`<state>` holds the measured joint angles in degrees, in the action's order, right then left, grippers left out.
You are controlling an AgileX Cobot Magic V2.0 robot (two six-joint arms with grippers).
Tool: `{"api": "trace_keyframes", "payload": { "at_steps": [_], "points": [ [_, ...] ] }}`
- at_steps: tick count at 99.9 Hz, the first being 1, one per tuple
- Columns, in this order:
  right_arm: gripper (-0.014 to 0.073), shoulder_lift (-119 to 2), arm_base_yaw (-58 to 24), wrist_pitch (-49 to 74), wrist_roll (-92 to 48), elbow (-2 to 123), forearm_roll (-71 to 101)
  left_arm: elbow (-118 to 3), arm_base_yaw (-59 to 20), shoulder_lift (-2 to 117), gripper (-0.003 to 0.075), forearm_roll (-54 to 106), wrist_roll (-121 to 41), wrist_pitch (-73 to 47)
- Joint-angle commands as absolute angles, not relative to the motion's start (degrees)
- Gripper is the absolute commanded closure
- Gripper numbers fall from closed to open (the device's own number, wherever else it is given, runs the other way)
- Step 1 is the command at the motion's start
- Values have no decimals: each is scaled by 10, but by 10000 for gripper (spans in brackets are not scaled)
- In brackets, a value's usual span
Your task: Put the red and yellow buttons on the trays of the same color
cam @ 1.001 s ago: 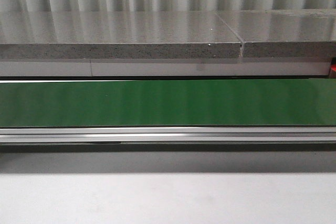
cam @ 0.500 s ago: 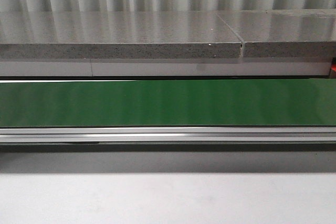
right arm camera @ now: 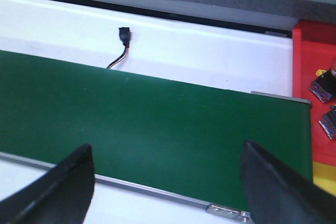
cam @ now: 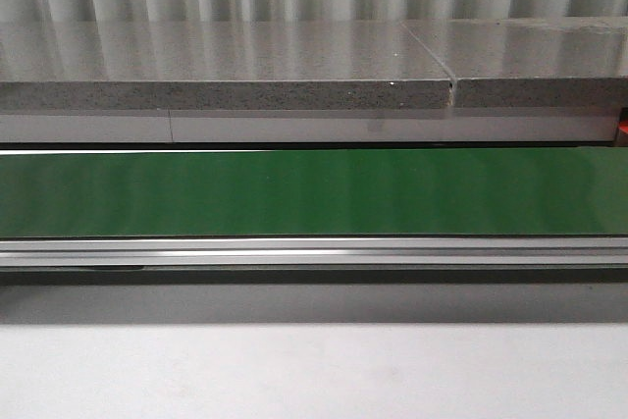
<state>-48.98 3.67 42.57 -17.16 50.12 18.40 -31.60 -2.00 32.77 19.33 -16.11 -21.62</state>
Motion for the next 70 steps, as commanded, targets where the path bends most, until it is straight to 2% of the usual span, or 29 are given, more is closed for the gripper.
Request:
{"api": "trace_keyframes", "payload": {
  "at_steps": [1,8,25,35,70],
  "points": [
    [69,-455,29,390,-182,494,193,-333,-25,327,740,202,-161,-177],
    [165,-432,29,392,-182,477,193,-333,-25,327,740,202,-161,-177],
    [505,-382,29,393,-182,442,193,-333,-25,327,740,202,-161,-177],
    [659,-365,29,393,-182,428,193,-333,-25,327,740,202,-161,-177],
    [661,-361,29,402,-182,425,193,-333,-25,327,740,202,-161,-177]
  ]
}}
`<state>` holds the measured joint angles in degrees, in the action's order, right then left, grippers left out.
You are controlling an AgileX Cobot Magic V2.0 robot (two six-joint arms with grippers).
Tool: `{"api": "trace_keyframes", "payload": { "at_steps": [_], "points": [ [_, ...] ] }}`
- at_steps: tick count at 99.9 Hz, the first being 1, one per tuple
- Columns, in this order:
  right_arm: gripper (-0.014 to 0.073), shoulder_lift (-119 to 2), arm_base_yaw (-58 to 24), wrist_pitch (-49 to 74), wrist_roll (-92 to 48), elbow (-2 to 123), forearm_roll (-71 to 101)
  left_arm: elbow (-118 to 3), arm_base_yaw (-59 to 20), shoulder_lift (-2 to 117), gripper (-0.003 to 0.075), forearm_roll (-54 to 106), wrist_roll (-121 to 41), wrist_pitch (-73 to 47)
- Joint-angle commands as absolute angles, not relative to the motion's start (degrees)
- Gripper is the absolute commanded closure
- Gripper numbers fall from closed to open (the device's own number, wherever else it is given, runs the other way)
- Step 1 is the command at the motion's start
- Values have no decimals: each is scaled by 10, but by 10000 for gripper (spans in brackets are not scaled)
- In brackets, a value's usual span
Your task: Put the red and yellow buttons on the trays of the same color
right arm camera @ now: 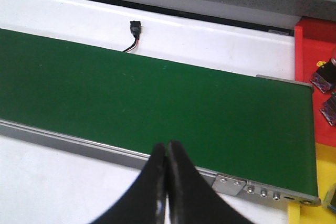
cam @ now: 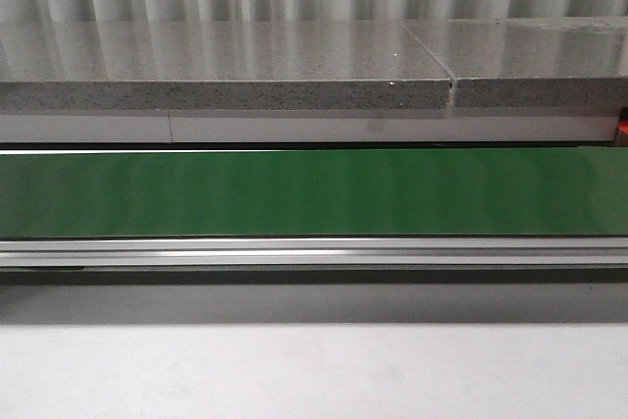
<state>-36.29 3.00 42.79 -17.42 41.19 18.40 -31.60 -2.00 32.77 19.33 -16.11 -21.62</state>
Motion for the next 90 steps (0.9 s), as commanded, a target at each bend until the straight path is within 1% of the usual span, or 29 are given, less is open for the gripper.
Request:
{"api": "trace_keyframes", "payload": {
  "at_steps": [1,60,74,90],
  "points": [
    [661,-361,29,402,-182,425,193,-333,-25,327,740,202,-161,-177],
    [661,-361,29,400,-182,425,193,-333,-25,327,740,202,-161,-177],
    [661,-359,29,373,-182,420,192,-333,-25,327,740,202,-161,-177],
    [661,-322,28,290,-176,375,188,-333,-25,327,740,202,-161,-177]
  ]
}}
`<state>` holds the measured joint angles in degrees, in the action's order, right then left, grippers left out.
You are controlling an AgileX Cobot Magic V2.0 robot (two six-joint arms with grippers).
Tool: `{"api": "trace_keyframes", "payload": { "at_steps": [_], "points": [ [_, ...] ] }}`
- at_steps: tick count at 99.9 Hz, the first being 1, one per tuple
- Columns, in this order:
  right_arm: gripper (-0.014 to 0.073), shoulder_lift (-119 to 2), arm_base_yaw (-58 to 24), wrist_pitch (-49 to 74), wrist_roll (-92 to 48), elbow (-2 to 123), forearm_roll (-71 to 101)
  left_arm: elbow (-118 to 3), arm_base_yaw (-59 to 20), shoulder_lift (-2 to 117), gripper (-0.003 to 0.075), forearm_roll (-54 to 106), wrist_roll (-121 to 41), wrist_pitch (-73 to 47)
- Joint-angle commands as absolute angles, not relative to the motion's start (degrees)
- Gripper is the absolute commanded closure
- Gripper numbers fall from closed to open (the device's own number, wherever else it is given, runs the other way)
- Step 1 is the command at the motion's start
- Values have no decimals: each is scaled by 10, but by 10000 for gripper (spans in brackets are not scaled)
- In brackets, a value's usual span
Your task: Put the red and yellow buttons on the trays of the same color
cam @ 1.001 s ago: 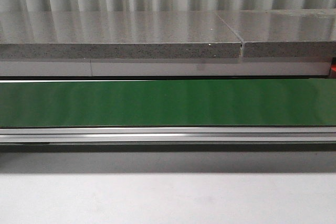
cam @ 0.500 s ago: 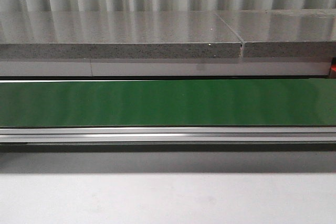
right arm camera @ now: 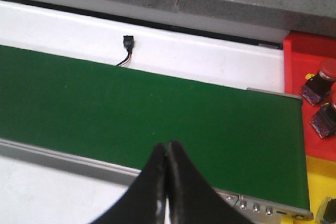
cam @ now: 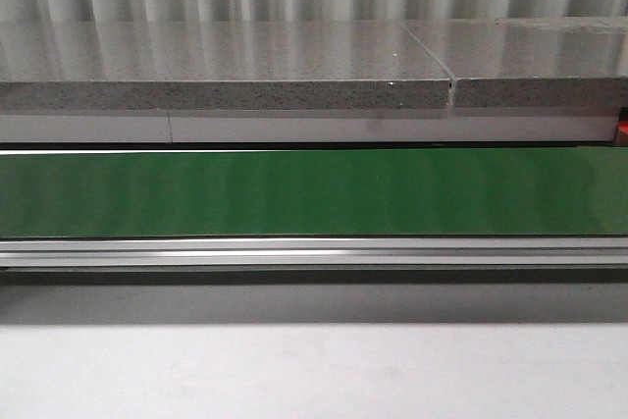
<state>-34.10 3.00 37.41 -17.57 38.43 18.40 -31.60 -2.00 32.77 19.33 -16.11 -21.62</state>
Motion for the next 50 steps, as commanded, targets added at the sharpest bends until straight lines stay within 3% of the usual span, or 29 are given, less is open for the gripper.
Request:
{"api": "trace_keyframes", "payload": {
  "at_steps": [1,50],
  "points": [
    [661,-317,28,282,-174,369,187,-333,-25,327,740,202,-161,-177],
    [661,-122,-9,72,27,101,23,-333,-25,327,740,202,-161,-177]
  ]
}}
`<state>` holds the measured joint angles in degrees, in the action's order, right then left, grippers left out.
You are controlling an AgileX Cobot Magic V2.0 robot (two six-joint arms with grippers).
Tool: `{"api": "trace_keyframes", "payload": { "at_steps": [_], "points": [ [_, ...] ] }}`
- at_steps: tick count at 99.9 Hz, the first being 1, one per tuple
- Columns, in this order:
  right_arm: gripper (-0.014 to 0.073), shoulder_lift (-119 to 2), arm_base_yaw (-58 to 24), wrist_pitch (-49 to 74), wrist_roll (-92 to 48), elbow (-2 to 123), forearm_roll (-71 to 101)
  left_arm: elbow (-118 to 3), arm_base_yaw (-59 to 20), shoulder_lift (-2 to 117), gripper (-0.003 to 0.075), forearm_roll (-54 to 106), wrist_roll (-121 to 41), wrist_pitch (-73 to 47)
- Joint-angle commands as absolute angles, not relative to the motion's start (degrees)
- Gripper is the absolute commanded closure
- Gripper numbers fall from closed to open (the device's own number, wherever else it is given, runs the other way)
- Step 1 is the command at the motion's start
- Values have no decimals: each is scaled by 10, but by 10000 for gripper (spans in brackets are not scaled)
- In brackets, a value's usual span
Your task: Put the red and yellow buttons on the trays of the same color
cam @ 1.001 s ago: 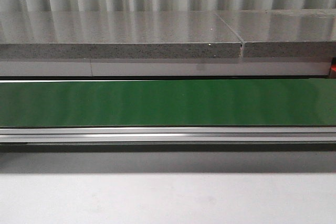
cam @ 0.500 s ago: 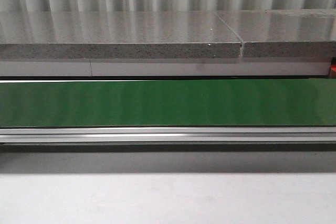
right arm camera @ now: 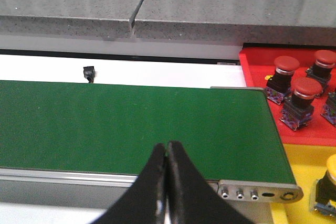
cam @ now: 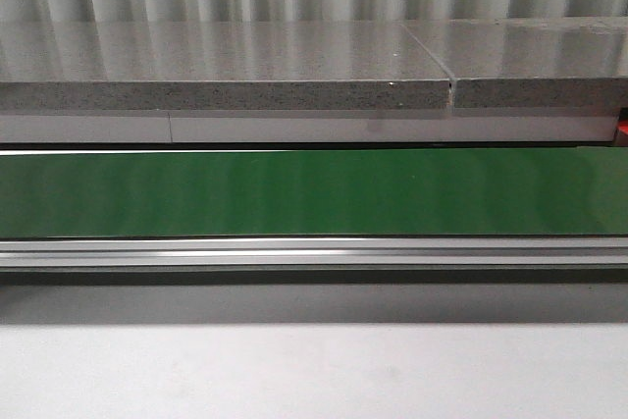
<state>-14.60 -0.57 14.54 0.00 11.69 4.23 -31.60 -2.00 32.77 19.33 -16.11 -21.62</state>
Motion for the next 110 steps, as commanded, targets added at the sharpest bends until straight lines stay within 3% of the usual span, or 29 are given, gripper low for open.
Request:
{"api": "trace_keyframes", "payload": {
  "at_steps": [1,42,110],
  "points": [
    [661,-119,-9,70,28,98,23,-333,-25,327,740,202,-161,-177],
    [661,-5,-8,31,44,-4,17,-333,-25,327,740,202,-161,-177],
    [661,5,-8,3,48,-16,9,-333,-25,327,740,202,-161,-177]
  ]
}}
